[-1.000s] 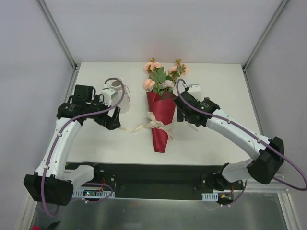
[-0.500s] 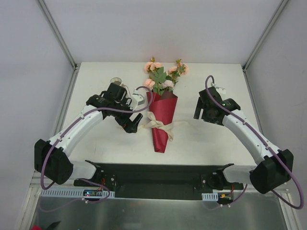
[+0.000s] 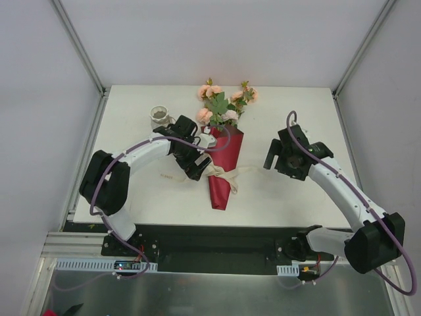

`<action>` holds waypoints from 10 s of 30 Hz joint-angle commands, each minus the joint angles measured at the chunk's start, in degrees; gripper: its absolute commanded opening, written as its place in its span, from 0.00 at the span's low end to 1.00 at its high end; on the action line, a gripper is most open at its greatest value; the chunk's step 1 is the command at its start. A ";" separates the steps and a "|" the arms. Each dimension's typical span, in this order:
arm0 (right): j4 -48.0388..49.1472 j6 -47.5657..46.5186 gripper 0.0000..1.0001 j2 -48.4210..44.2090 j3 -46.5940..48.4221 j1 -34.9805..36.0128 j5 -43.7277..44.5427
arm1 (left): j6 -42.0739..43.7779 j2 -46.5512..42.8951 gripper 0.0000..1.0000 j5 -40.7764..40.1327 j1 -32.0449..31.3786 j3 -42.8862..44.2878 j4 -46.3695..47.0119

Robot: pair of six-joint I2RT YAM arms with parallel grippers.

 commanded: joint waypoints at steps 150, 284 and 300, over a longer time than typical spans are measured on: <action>25.94 -40.93 0.96 41.01 11.91 57.25 51.18 | -0.58 -34.24 0.99 -11.22 37.98 -15.16 -7.37; 27.80 -32.94 0.92 47.95 27.90 -6.13 -56.03 | 1.45 -37.58 0.99 -11.48 38.24 -2.33 -15.01; 29.73 -34.88 0.50 52.34 29.39 -4.55 -60.08 | 2.15 -38.19 0.99 -10.95 38.24 -2.33 -15.89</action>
